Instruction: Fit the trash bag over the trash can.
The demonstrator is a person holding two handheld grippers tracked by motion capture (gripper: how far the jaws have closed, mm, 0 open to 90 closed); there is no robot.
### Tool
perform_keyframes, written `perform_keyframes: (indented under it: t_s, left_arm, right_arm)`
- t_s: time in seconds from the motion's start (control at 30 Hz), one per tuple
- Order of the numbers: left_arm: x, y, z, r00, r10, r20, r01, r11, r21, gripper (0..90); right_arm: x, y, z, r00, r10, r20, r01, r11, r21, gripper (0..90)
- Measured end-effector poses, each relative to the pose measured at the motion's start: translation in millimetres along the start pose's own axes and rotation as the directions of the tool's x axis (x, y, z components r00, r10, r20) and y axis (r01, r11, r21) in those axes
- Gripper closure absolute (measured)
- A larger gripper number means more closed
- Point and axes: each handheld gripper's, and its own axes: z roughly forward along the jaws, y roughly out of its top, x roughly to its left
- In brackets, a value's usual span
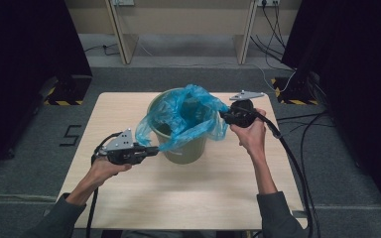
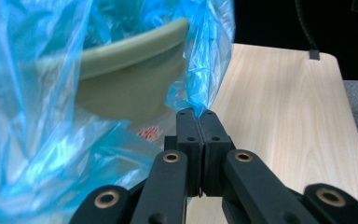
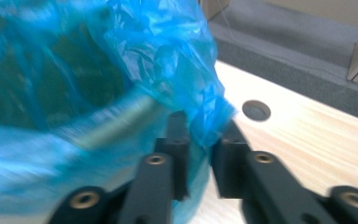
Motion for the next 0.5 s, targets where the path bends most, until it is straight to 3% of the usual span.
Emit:
perform_keyframes:
  t_s: [0.13,0.23,0.3,0.43,0.5]
  left_arm:
    - [5.7,-10.3,-1.0,0.9994,-0.014,-0.031,0.015,0.9998,0.015,88.4]
    - [10.1,-17.1,0.0,0.9981,-0.021,-0.057,0.023,0.9993,0.03,88.5]
    - [13.2,-20.2,0.8,0.9971,-0.03,-0.07,0.033,0.9989,0.034,88.4]
    - [15.9,-19.9,-3.6,0.9947,-0.046,-0.092,0.049,0.9983,0.033,83.7]
    - [14.0,-15.9,-10.2,0.9946,-0.064,-0.082,0.066,0.9977,0.017,71.4]
  right_arm:
    - [-7.0,-14.6,7.4,0.9999,-0.013,0.009,0.012,0.998,0.063,87.3]
    - [-3.9,-34.3,19.3,0.9997,-0.022,-0.012,0.024,0.991,0.129,87.4]
    - [-2.8,-38.0,21.7,0.9997,-0.019,-0.017,0.021,0.99,0.14,86.4]
    - [-1.2,-39.6,17.9,0.9998,0.019,0.009,-0.02,0.992,0.127,58.4]
    - [1.9,-35.7,6.3,0.9991,0.033,0.026,-0.036,0.995,0.098,47.5]
